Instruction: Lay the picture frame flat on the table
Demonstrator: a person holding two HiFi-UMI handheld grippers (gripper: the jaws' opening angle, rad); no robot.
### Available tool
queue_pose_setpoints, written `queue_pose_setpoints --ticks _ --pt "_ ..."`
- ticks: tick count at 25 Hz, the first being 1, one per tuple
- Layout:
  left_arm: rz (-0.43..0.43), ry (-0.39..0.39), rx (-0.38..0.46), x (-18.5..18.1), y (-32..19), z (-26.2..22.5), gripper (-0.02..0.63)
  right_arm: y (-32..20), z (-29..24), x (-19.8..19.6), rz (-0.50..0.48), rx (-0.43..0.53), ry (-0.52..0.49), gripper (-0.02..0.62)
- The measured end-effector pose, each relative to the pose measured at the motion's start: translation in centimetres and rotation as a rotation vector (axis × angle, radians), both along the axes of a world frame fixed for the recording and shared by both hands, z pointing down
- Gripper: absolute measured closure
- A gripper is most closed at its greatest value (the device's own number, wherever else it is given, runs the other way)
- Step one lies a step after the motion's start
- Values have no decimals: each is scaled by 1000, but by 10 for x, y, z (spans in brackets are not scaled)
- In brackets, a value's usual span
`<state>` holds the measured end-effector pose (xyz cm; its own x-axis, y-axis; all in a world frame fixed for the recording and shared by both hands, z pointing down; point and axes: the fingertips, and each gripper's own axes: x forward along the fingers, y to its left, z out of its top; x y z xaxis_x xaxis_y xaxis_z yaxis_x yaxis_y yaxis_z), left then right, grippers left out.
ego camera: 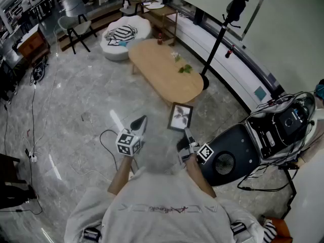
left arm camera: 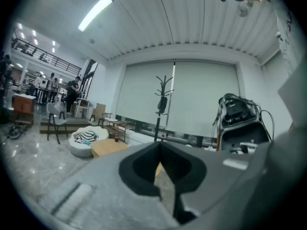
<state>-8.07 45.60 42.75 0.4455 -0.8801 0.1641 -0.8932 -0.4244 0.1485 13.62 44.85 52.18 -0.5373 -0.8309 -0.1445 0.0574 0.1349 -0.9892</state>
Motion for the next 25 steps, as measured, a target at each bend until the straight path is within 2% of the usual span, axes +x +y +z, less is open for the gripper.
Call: queue_pose_setpoints --ticks 13,25 --pt "5 -4 -3 -4 1 5 606 -2 0 -8 5 0 -8 521" --pt "30 -16 -4 -24 4 11 606 5 2 -28 30 4 12 520"
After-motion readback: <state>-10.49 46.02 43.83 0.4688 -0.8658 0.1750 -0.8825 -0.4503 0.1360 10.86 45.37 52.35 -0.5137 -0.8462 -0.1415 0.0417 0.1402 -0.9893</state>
